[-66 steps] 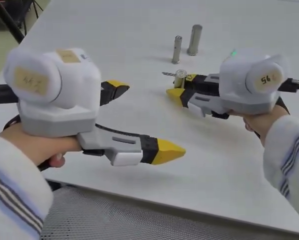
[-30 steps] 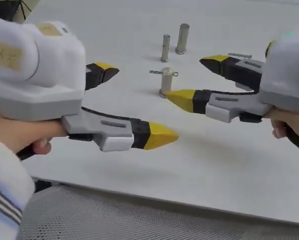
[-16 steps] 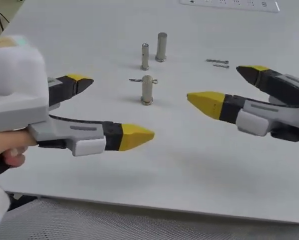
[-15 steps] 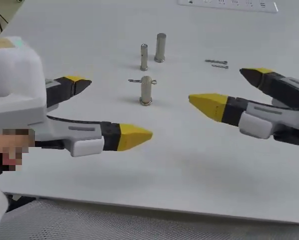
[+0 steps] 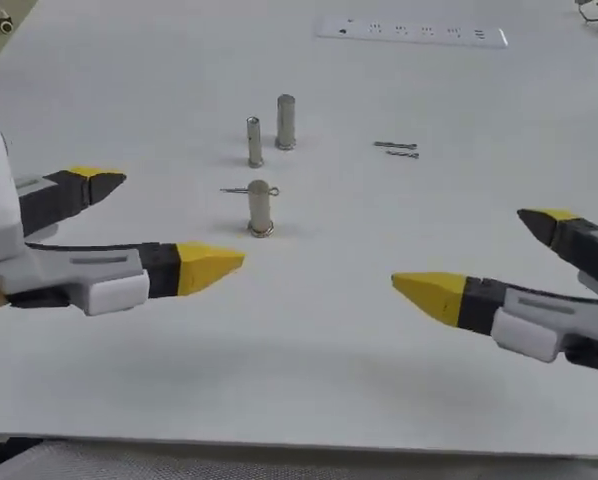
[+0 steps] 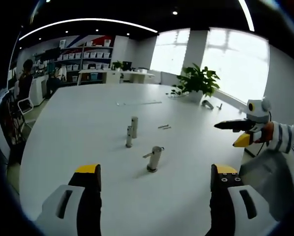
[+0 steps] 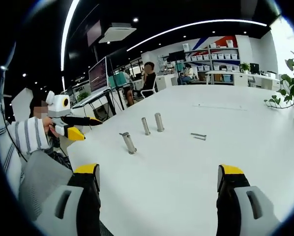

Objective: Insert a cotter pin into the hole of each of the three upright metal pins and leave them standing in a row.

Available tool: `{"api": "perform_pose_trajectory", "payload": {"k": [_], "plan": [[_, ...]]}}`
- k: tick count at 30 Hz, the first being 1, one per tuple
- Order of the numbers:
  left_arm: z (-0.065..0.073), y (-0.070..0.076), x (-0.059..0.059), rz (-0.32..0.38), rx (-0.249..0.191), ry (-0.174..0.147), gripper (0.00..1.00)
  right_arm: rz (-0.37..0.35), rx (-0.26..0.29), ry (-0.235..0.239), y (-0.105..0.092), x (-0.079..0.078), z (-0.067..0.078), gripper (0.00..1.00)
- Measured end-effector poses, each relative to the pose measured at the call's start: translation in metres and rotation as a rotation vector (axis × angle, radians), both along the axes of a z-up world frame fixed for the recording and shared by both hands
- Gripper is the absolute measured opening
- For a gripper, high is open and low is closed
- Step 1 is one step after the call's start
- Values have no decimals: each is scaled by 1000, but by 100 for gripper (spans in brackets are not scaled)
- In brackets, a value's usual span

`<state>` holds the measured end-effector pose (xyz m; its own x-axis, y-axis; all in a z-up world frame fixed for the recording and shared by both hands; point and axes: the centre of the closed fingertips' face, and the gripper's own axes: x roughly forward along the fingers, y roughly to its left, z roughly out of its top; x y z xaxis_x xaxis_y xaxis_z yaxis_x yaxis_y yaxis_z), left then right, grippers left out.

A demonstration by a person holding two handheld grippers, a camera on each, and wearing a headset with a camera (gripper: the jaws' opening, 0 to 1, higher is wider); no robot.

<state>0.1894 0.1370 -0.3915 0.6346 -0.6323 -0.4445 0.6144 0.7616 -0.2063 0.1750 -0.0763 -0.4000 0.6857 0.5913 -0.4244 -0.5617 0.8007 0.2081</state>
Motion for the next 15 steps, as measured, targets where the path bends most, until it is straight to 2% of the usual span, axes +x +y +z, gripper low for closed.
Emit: {"api": "perform_pose_trajectory", "payload": {"k": [3,5,8,11,15], "plan": [[3,1,12,12,5,-14,90,-20,28,13,-2,-1,0,98],[7,-2,22,16,-1,-38,90,-28,24,15,-4,-2,-1,98],[9,-4,36,17,6,-53,88,-34,22,22,-6,-4,-2,98],[12,-5,53,19,18,-70,82,-46,14,36,-9,-6,-5,98],[17,-9,79,34,3,-90,75,-63,8,43,-15,-7,-6,98]]}}
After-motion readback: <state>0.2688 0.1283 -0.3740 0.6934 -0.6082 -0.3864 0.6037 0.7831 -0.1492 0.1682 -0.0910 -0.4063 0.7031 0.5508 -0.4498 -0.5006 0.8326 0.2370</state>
